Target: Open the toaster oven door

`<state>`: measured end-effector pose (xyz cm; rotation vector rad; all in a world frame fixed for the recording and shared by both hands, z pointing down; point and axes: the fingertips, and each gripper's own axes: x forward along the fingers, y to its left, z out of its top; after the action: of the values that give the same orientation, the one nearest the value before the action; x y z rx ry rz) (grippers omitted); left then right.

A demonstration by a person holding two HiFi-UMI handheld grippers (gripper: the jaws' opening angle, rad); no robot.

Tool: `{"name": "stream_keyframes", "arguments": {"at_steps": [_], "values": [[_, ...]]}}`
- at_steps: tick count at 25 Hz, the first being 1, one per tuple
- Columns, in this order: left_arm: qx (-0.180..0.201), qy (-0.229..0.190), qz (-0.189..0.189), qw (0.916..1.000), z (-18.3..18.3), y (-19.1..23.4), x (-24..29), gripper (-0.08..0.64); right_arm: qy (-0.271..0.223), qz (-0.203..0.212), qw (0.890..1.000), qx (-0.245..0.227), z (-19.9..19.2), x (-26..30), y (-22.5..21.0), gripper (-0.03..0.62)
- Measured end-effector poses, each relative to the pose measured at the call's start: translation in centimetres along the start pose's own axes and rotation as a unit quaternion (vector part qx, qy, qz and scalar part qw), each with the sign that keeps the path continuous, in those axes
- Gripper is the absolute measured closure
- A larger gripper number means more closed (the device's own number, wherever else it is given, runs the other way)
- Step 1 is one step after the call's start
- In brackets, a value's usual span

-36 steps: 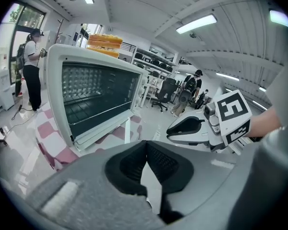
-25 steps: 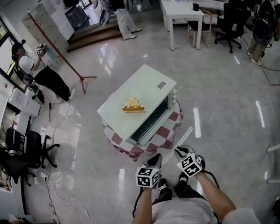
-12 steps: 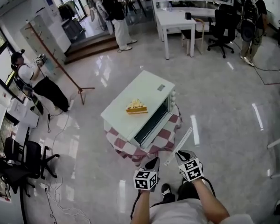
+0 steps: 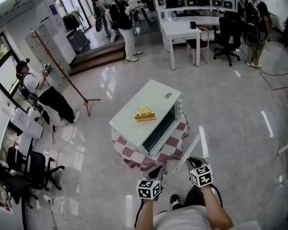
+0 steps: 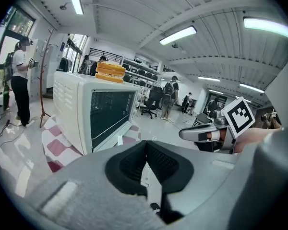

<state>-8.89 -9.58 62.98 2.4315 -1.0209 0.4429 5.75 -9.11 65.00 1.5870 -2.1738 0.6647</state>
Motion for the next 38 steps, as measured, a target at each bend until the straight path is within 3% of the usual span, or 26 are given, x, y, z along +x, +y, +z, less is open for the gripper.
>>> {"name": "stream_keyframes", "arguments": {"at_steps": [9,14,23,32,38], "values": [[0.013,0.0,-0.027,0.9996,0.8,-1.5,1.1,0.558,-0.015,-0.006,1.0,0.008,0.1,-1.4,0.6,0.549],[0.005,0.006,-0.041,0.9991,-0.2,-2.5,1.9,0.558,-0.003,-0.008,1.0,0.01,-1.2,-1.9,-0.1,0.589],[0.034,0.016,-0.036,0.9987,0.2,-2.0,1.3,0.558,-0.01,-0.024,0.999,0.031,-1.4,-2.0,0.2,0.589],[0.021,0.009,-0.034,0.9992,0.3,-1.2,0.7,0.558,-0.022,-0.011,0.999,0.028,-1.0,-1.6,2.0,0.589],[0.028,0.011,-0.042,0.9987,0.0,-1.6,0.7,0.558,-0.046,-0.027,0.998,0.032,-0.3,-2.3,1.3,0.589]]}}
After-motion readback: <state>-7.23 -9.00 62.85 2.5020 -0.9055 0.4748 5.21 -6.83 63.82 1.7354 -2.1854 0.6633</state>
